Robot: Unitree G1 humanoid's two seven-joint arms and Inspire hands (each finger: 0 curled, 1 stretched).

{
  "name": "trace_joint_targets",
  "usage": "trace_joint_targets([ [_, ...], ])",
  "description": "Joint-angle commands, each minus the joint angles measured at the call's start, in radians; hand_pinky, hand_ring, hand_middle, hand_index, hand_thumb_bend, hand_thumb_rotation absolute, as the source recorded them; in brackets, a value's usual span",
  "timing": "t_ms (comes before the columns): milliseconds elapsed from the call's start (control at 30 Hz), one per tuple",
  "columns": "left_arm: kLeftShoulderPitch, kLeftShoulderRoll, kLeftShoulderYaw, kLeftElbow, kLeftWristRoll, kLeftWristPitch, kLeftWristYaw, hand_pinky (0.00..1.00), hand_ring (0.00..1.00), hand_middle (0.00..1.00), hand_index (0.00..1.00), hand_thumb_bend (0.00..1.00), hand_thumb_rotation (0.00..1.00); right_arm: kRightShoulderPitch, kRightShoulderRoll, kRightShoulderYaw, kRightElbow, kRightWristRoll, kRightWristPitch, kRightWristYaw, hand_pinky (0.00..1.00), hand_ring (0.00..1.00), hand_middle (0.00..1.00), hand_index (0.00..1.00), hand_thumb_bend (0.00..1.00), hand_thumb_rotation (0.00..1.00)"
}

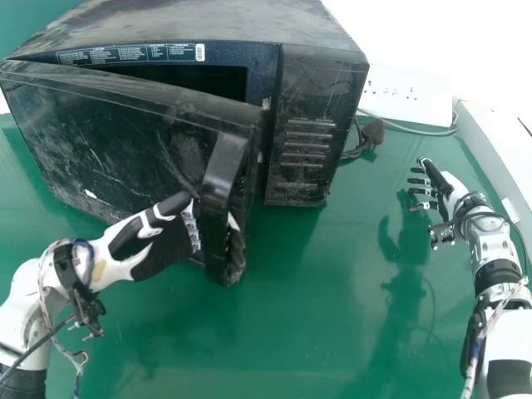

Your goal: Open the door of oven

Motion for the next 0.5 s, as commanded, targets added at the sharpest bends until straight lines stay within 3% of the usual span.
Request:
trace_joint_targets([
  [0, 0.008, 0.052, 0.145, 0.004, -0.031, -0.038, 0.057, 0.33, 0.46, 0.53, 0.63, 0.95, 0.59, 0.094, 0.000, 0.018, 0.054, -0.029, 0.066, 0.016, 0.64, 0.76, 0.83, 0.90, 0.55, 0.52],
  [100, 0.014, 0.063, 0.160, -0.015, -0.035, -0.030, 0.048, 0.33, 0.46, 0.53, 0.63, 0.97, 0.61, 0.092, 0.002, 0.003, 0.054, -0.013, 0.074, 0.017, 0.65, 0.77, 0.82, 0.89, 0.54, 0.50],
  [400, 0.037, 0.084, 0.214, -0.110, -0.100, 0.090, 0.084, 0.31, 0.43, 0.50, 0.58, 0.99, 0.65, 0.091, 0.005, -0.002, 0.054, -0.010, 0.076, 0.003, 0.63, 0.76, 0.83, 0.93, 0.55, 0.47],
  [467, 0.006, 0.098, 0.218, -0.063, -0.133, 0.105, 0.027, 0.30, 0.43, 0.50, 0.58, 0.99, 0.64, 0.090, 0.001, 0.012, 0.054, -0.024, 0.074, 0.015, 0.65, 0.77, 0.85, 0.94, 0.55, 0.50],
])
